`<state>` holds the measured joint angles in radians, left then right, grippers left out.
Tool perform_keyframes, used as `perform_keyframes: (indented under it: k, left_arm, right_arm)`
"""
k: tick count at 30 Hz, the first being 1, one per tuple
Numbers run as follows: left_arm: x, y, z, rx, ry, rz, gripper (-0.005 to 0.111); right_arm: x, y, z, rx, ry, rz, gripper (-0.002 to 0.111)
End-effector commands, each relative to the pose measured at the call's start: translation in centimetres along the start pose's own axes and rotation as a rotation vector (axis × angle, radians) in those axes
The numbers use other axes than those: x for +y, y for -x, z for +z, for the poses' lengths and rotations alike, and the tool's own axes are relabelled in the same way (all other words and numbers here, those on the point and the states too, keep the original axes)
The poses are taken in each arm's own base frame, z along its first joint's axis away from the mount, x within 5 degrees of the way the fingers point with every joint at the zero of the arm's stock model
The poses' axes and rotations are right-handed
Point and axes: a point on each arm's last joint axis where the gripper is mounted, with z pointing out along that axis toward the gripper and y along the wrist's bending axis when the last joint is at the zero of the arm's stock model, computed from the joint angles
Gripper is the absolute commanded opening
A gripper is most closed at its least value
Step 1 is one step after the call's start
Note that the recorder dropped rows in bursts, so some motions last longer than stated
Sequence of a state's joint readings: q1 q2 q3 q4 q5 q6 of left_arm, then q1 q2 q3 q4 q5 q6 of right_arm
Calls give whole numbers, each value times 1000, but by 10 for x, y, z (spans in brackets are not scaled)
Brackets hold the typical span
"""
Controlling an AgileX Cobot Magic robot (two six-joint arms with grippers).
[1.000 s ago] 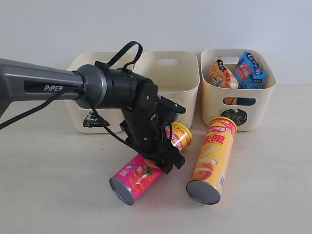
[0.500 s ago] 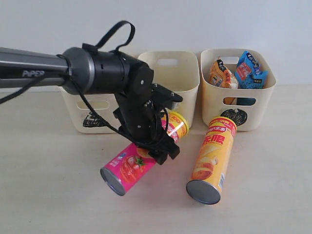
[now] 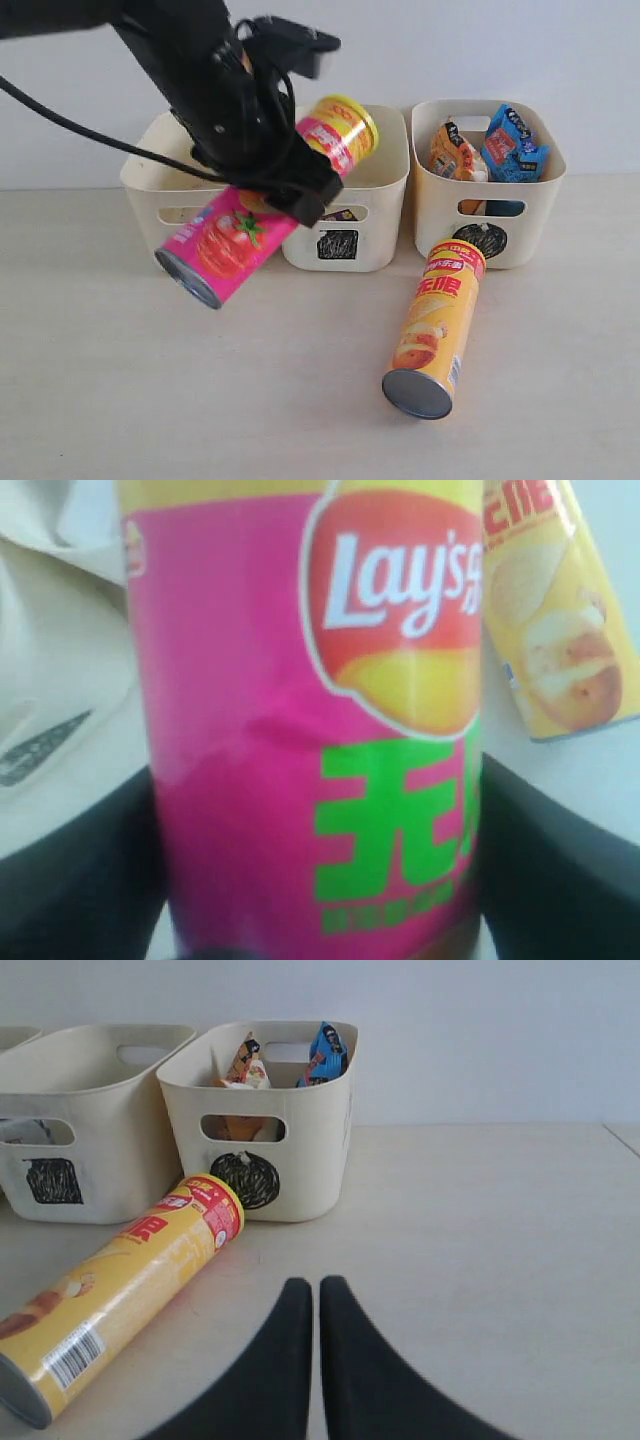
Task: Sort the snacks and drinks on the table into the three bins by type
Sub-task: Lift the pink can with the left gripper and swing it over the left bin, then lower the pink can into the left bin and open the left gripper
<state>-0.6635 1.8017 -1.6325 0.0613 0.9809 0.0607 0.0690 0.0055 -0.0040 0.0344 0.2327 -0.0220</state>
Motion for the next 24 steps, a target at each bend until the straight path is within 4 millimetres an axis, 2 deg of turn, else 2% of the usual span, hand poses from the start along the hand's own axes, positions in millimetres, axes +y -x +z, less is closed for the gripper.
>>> perform_keyframes:
  k: [1, 8, 12, 14, 22, 24]
  left_arm:
    - [33, 0, -31, -105, 52, -113, 4]
    - [79, 2, -37, -246, 127, -241, 4]
    - [105, 9, -37, -395, 178, -283, 4]
    - [119, 11, -29, -444, 202, -307, 4]
    - [167, 11, 37, -579, 272, -360, 4]
    - [174, 9, 49, -583, 280, -367, 4]
  right_arm:
    - [0, 2, 0, -34, 0, -1, 0]
    - [0, 2, 0, -34, 0, -1, 0]
    - [0, 2, 0, -34, 0, -1, 0]
    - [0, 2, 0, -34, 0, -1, 0]
    - [0, 2, 0, -34, 0, -1, 0]
    - [0, 2, 0, -34, 0, -1, 0]
